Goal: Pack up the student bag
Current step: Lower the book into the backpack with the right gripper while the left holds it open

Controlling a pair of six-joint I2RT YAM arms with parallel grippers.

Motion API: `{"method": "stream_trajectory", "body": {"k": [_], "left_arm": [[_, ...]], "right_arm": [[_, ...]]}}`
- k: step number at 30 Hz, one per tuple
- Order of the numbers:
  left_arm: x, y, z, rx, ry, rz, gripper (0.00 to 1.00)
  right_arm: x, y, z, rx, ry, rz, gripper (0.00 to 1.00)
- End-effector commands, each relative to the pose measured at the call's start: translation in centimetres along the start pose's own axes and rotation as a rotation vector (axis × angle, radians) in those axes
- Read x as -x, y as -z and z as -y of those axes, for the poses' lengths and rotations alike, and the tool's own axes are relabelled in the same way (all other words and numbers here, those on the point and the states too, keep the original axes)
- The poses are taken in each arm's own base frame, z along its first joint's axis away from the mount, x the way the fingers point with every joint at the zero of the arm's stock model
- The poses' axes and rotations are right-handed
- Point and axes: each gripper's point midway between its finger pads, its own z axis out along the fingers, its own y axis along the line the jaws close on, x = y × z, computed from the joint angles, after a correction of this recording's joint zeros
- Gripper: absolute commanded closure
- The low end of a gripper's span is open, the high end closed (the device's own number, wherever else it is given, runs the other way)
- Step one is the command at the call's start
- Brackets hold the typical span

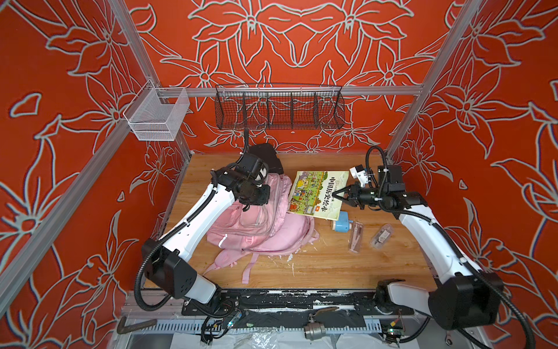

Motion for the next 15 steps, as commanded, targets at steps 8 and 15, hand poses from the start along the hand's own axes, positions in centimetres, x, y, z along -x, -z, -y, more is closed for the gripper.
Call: {"method": "stream_trajectory", "body": {"k": [8,15], "left_arm": [[3.7,3.8,5.6,-0.270,-0.077,0.156,1.00],[3.7,4.2,6.2,-0.311,-0.109,0.157,1.00]], "right_arm": [[-3.4,-3.9,-2.3,0.114,-0.037,-0.051,1.00],[-4.5,-8.4,-3.2,0.153,0.010,-0.121,1.00]]}}
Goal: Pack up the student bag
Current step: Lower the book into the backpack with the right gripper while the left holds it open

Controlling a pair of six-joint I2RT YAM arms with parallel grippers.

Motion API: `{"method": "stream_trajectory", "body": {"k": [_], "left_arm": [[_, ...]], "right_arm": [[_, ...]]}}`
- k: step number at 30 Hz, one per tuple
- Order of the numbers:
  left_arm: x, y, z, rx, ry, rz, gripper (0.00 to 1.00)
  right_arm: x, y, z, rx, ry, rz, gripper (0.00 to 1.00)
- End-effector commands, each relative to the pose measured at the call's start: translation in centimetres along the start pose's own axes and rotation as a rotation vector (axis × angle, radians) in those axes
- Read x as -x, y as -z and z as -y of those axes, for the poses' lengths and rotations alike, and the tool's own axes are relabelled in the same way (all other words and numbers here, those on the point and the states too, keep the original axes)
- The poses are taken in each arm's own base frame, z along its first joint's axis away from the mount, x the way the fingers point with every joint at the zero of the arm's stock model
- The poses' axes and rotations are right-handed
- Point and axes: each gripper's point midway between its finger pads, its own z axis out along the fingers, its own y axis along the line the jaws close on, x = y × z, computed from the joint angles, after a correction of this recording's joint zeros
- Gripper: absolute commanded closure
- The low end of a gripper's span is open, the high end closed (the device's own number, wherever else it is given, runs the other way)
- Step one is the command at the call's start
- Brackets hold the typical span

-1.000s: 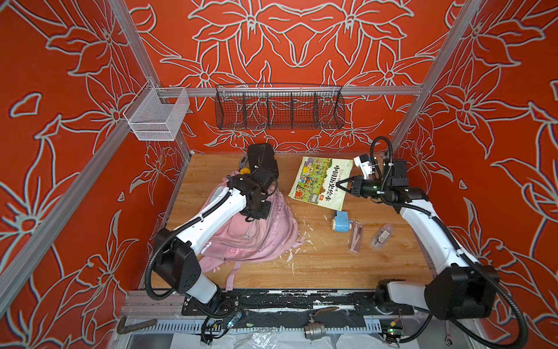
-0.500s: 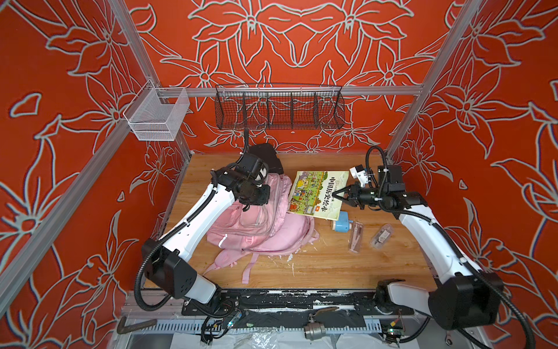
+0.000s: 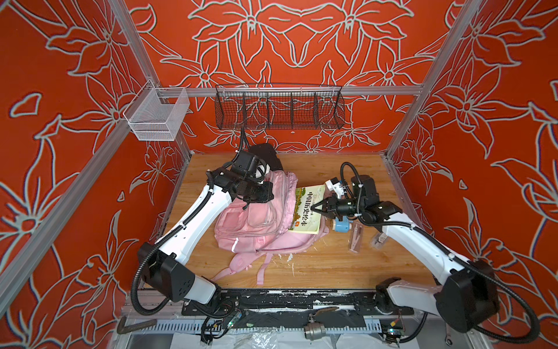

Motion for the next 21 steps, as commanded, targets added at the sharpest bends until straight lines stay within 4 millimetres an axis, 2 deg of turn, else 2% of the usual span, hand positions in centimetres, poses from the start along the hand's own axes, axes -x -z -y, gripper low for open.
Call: {"method": "stream_trajectory", "body": {"k": [1,4,8,12,15,21], "left_arm": [[3.2,2.5,3.5,-0.136,-0.114,0.134,1.00],[3.0,2.2,3.4,-0.148,-0.115,0.112,1.00],[2.9,1.9,3.1,-0.141,-0.104,0.102,1.00],[3.1,1.9,3.0,-0.140,-0.100,0.115,1.00],[3.0,1.7,2.9,-0.138,-0.096,0.110,1.00],[3.1,1.4,2.3,-0.117,-0.080,0.114,1.00]], "right_arm": [[1.4,-1.5,-2.1,0.088,0.049,0.026,1.00],[1.1,-3.7,-2.4,0.104,0.077,-0.015,1.00],[1.8,-6.6,-2.4,0.145,0.065,-0.032,1.00],[2.6,-8.3,-2.7,0.207,0.053,-0.034,1.00],[2.5,-9.7,-1.1,0.148,0.046,-0.060,1.00],[1.6,-12.7,3.9,0.013,-0.064,-0.114,1.00]]}}
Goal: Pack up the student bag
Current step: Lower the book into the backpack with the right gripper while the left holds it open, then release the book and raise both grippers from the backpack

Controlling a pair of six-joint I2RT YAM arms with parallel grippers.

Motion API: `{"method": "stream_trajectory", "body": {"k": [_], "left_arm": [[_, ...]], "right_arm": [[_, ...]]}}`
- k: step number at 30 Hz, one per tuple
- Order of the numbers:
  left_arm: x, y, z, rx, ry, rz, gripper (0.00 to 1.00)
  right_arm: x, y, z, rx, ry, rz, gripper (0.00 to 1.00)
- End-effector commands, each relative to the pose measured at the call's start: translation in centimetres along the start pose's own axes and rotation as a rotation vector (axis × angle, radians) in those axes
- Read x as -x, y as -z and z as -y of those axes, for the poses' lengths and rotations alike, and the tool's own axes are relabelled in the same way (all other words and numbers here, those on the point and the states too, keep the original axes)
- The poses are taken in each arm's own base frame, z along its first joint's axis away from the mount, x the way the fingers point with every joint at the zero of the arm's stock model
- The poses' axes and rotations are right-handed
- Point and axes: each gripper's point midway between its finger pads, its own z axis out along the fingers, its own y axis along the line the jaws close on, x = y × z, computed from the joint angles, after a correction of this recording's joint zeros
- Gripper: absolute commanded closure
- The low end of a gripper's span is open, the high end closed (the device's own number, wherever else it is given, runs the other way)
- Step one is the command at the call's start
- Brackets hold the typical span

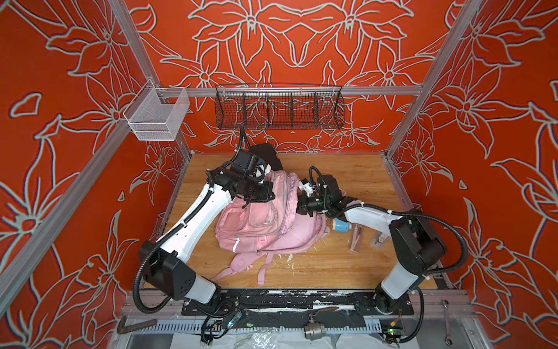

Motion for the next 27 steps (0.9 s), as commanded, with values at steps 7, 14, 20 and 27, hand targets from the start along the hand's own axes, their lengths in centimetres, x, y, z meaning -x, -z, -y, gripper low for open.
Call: {"method": "stream_trajectory", "body": {"k": [7,14,20,27], "left_arm": [[3.3,1.5,1.7,-0.068,-0.059,0.143,1.00],[3.3,1.5,1.1,-0.054,-0.046,0.158,1.00],[3.4,1.7,0.6,-0.049,-0.037,0.169,1.00],[3.4,1.0,0.3,-0.058,-0.022,0.166,1.00]], "right_arm": [[0.2,-1.8,3.3,-0.144,-0.039,-0.031,0.66],[-0.1,1.0,4.3,-0.317,-0.005,-0.022,0.38],[-0.4,4.6,4.6,-0.441,0.046,0.021,0.27],[0.0,10.9,3.0,-0.550,0.151,0.108,0.28]]}}
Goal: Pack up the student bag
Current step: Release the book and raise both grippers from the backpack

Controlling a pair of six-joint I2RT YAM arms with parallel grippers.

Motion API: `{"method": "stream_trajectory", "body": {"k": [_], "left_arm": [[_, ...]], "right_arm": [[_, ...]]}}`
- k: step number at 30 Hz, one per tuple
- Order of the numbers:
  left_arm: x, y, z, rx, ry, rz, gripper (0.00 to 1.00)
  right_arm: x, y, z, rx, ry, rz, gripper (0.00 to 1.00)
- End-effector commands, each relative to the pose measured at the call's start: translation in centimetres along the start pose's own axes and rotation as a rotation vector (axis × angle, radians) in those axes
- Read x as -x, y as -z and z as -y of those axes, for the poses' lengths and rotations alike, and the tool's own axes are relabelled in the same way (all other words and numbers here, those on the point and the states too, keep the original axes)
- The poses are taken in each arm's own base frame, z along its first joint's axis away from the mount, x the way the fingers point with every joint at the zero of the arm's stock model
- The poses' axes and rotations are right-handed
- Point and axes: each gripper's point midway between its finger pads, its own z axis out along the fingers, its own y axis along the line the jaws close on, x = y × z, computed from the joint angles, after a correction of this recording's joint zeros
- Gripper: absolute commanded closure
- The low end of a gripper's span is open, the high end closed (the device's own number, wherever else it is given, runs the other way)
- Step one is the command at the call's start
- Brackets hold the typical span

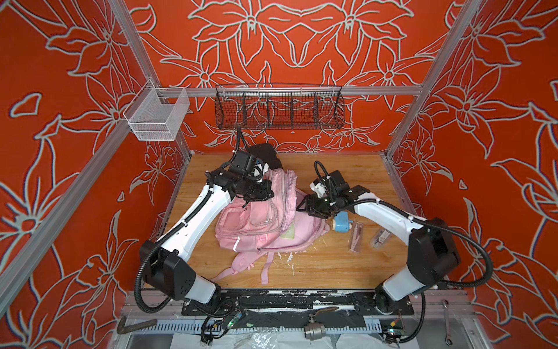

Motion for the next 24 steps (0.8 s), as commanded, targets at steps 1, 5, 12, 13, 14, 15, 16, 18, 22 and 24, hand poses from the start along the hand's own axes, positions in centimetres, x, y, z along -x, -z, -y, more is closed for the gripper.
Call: {"method": "stream_trajectory", "body": {"k": [1,5,12,13,14,15,16,18,22,24], "left_arm": [[2.5,1.4,1.6,-0.064,-0.061,0.123,1.00],[2.0,0.3,1.3,-0.048,-0.087,0.085,1.00],[-0.5,-2.7,0.8,0.063,-0.261,-0.050,0.94],[-0.7,-3.1,0.7,0.075,-0.276,-0.070,0.93],[-0.8,-3.6,0.5,0.090,-0.272,-0.081,0.92],[-0.8,-4.0,0.4,0.093,-0.261,-0.087,0.91],[-0.8,-4.5,0.3,0.094,-0.244,-0.090,0.89],[-0.7,-5.3,0.3,0.098,-0.231,-0.084,0.73],[-0.3,-5.3,0.2,0.136,-0.301,-0.075,0.44],[-0.2,-4.4,0.1,0.158,-0.398,-0.075,0.36]], "right_arm": [[0.2,3.9,1.4,-0.118,0.061,0.053,0.28],[0.5,7.5,4.2,-0.189,0.032,0.124,0.29],[-0.1,10.0,5.8,-0.221,0.085,0.183,0.30],[0.0,10.2,5.8,-0.223,0.099,0.188,0.30],[0.0,10.3,5.8,-0.225,0.108,0.197,0.30],[0.1,10.5,5.9,-0.234,0.111,0.206,0.30],[0.1,10.7,6.0,-0.239,0.114,0.214,0.31],[0.2,11.0,6.0,-0.239,0.122,0.224,0.31],[0.3,11.3,5.1,-0.200,0.162,0.237,0.30],[0.1,11.1,3.6,-0.120,0.225,0.236,0.31]]}}
